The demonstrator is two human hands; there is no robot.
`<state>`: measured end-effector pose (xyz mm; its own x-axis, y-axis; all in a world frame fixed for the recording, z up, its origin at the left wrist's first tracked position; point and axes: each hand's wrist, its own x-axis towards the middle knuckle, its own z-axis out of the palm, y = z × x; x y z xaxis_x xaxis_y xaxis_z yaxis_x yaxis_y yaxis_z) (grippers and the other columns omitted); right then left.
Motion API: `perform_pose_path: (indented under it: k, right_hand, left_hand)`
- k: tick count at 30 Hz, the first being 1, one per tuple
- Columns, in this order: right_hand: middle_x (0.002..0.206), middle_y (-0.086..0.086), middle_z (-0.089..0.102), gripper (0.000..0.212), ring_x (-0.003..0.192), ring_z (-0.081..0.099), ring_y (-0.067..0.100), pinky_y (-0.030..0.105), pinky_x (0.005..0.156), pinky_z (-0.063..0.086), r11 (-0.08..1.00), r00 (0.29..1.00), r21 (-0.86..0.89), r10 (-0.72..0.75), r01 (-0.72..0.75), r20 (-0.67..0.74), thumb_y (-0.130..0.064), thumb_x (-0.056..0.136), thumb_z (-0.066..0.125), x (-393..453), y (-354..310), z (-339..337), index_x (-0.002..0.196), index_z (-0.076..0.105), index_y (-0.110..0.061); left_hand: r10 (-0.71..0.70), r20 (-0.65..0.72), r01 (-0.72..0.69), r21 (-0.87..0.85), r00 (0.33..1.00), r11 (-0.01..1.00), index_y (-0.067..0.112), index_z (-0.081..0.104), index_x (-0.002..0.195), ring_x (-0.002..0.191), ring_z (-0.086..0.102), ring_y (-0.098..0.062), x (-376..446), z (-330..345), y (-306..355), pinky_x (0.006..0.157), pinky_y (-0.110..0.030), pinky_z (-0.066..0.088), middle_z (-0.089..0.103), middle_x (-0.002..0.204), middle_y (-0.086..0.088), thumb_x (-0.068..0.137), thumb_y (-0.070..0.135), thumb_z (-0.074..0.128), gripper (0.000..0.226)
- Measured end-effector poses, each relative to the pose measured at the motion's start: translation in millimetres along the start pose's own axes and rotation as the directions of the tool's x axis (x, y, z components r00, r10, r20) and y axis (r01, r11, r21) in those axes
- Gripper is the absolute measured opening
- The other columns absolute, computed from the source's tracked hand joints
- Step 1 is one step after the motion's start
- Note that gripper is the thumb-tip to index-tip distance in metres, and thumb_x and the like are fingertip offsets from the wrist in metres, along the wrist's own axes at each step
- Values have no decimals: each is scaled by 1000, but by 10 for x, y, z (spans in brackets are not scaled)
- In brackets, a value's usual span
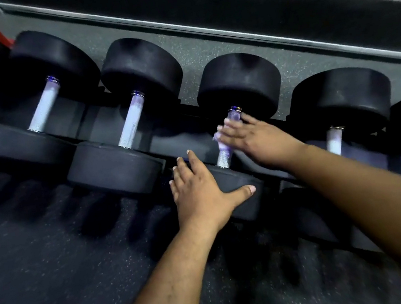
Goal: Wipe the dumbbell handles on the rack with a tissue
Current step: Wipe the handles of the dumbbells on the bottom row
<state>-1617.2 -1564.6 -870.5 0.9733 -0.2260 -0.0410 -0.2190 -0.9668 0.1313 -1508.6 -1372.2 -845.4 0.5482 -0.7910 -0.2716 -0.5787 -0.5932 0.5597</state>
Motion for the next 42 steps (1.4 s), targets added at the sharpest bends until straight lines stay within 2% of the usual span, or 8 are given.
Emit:
perform_pose_path:
  k: [3, 8, 13, 18, 24, 31, 36, 42]
  right_hand:
    - [151, 18, 45, 59, 141, 41, 37, 49, 114, 31, 988, 991, -83, 132, -130, 27, -12, 91, 27, 52, -31, -37, 146, 47, -4]
    - [158, 7, 36, 54, 149, 25, 26, 47, 120, 18, 972, 961, 131, -215, 194, 174, -17, 98, 30, -21, -38, -19, 150, 43, -14]
    - [153, 12, 45, 57, 146, 34, 32, 50, 117, 25, 997, 993, -13, 73, -72, 92, -19, 95, 23, 103, -40, -2, 146, 48, -11]
    - [162, 1, 28, 60, 152, 14, 22, 44, 122, 7, 956, 951, 227, -233, 185, 204, -19, 95, 24, -72, -43, -46, 154, 36, -21]
    - [167, 5, 5, 64, 153, 5, 28, 47, 123, 17, 962, 980, 186, 186, -197, 75, -17, 96, 20, -121, -33, 81, 159, 9, -17]
    - [166, 2, 8, 68, 153, 6, 21, 44, 122, 12, 938, 985, 301, 164, -174, 60, 0, 98, 43, -129, -33, 37, 158, 21, -20]
    - [164, 10, 14, 58, 151, 9, 16, 14, 117, 5, 365, 805, 846, 582, -388, 118, -2, 100, 51, 60, -454, 49, 154, 29, -5]
    - [140, -3, 53, 47, 128, 50, 4, 8, 93, 40, -207, 732, 944, 596, -258, 331, 1, 100, 48, 13, -600, 11, 147, 43, -5]
  left_hand:
    - [2, -5, -2, -5, 1000, 1000, 13, -9, 160, 156, 2, -31, -8, -8, 3, 126, -47, 7, 0, 168, -19, 56, 86, 71, 150]
    - [2, -9, -2, 2, 1000, 1000, 13, -8, 160, 155, 1, -31, -2, 3, -2, 126, -47, 7, -1, 168, -19, 57, 86, 70, 149]
    - [-1, 5, 1, 3, 1000, 1000, 13, -10, 160, 156, 0, -30, -13, -14, 14, 126, -46, 6, -3, 168, -19, 58, 85, 71, 148]
    - [-5, -2, 5, -3, 1000, 1000, 13, -9, 160, 156, 1, -30, -14, -13, 12, 126, -46, 6, -1, 168, -18, 58, 84, 72, 148]
    - [-10, 3, 10, -7, 1000, 1000, 13, -9, 160, 156, 0, -30, -12, -9, 27, 126, -47, 6, -2, 168, -18, 58, 83, 73, 148]
    - [-16, -3, 16, 0, 1000, 1000, 14, -8, 160, 155, 2, -31, -3, -1, 30, 126, -47, 6, -1, 168, -19, 57, 83, 73, 148]
    - [-10, 0, 10, -2, 1000, 1000, 14, -9, 160, 155, 0, -31, -4, -3, 12, 126, -47, 5, -1, 168, -19, 56, 85, 72, 149]
    - [-11, -20, 11, 3, 1000, 1000, 13, -7, 160, 155, 4, -32, 0, 13, 18, 126, -48, 6, 1, 167, -20, 55, 86, 72, 150]
